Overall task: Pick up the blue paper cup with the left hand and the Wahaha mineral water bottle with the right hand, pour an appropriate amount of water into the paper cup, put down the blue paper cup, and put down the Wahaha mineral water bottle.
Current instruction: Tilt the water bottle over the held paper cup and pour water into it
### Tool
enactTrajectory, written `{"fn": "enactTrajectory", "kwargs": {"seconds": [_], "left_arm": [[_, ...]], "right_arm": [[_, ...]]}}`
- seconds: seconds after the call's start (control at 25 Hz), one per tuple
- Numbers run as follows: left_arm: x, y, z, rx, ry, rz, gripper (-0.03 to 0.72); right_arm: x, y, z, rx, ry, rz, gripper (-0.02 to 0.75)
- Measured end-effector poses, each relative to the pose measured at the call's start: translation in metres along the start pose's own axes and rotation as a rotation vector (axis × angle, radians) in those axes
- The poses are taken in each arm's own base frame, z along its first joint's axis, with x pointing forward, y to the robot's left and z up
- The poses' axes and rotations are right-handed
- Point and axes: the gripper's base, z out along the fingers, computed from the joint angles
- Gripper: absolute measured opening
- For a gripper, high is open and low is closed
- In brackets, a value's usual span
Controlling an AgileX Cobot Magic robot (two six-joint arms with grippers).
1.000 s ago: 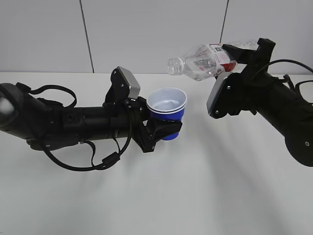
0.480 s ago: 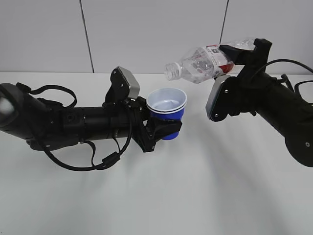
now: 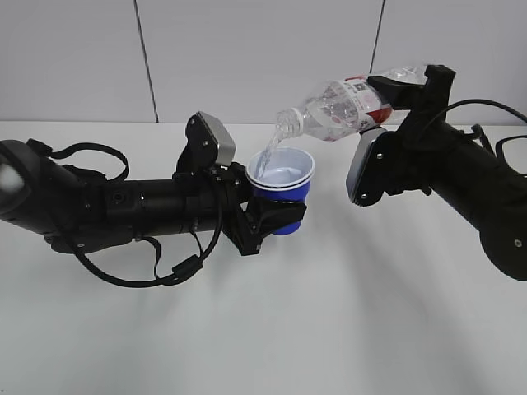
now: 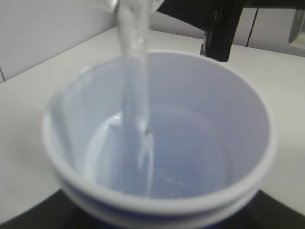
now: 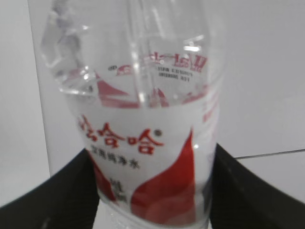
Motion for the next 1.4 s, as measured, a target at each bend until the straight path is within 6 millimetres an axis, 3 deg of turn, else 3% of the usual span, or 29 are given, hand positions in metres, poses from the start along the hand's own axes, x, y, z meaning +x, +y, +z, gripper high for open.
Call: {"fn": "enactTrajectory", "kwargs": {"seconds": [1.4], "left_arm": [[0.0004,-0.0001,-0.0002,-0.001,0.001,-0.002,0.428]], "right_arm": [[0.0001,0.0,0.0,0.0,0.002,-0.013,0.452]]}}
